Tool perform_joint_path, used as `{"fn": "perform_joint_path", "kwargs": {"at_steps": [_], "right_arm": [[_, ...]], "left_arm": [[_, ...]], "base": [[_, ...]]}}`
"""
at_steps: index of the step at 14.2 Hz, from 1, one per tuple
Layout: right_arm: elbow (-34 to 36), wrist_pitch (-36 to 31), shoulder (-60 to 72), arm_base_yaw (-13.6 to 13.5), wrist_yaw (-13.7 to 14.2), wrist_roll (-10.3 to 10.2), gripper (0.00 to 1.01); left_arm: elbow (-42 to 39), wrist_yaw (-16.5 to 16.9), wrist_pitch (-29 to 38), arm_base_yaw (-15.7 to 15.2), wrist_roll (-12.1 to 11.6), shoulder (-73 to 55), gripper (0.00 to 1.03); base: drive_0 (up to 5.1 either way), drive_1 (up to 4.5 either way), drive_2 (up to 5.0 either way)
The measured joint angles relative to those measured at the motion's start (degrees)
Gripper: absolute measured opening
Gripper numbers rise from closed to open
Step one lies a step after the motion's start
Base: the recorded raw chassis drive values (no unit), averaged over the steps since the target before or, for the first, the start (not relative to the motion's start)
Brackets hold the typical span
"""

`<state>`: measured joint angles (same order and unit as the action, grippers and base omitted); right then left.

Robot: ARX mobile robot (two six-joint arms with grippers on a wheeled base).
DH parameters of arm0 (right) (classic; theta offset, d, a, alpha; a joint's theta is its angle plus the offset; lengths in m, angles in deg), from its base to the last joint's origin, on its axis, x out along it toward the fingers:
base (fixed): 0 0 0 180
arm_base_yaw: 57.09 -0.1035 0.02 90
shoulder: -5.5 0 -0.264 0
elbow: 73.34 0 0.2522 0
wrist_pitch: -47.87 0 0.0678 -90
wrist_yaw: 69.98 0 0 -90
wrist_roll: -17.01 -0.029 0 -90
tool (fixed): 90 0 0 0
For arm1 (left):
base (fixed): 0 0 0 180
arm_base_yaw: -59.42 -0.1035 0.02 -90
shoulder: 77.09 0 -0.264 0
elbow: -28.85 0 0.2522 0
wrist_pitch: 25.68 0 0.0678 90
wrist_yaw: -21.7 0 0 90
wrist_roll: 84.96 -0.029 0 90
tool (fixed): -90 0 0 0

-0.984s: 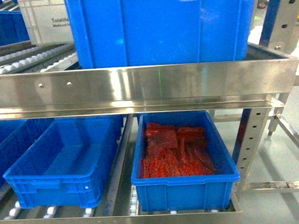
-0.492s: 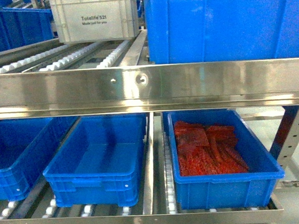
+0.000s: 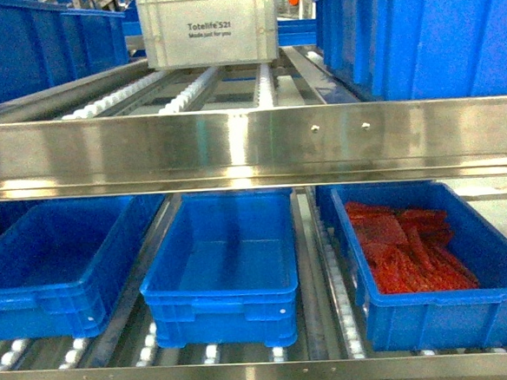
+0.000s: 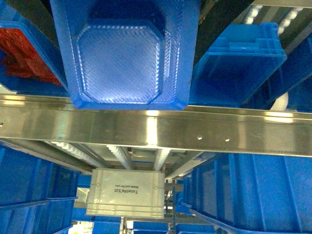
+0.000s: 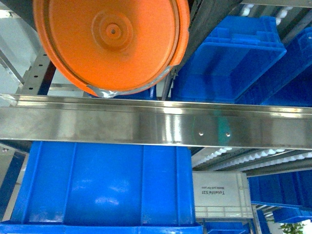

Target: Sort blue parts and orange caps into right shelf containers

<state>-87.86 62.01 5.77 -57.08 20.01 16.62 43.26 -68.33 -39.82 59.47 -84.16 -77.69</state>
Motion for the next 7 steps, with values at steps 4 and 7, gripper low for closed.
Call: {"fn": "perform_joint_path", "kwargs": {"at_steps": [4, 7], "right_arm": [[0.0, 0.0, 0.0, 0.0, 0.0, 0.0, 0.43], [0.0, 0.0, 0.0, 0.0, 0.0, 0.0, 0.43]], "left_arm": [[0.0, 0.0, -0.1, 0.0, 0.0, 0.0, 0.42], [0.0, 0.0, 0.0, 0.0, 0.0, 0.0, 0.42]], "base": [[-5.0, 2.5, 2.5], [-4.9, 2.58, 2.6]]}}
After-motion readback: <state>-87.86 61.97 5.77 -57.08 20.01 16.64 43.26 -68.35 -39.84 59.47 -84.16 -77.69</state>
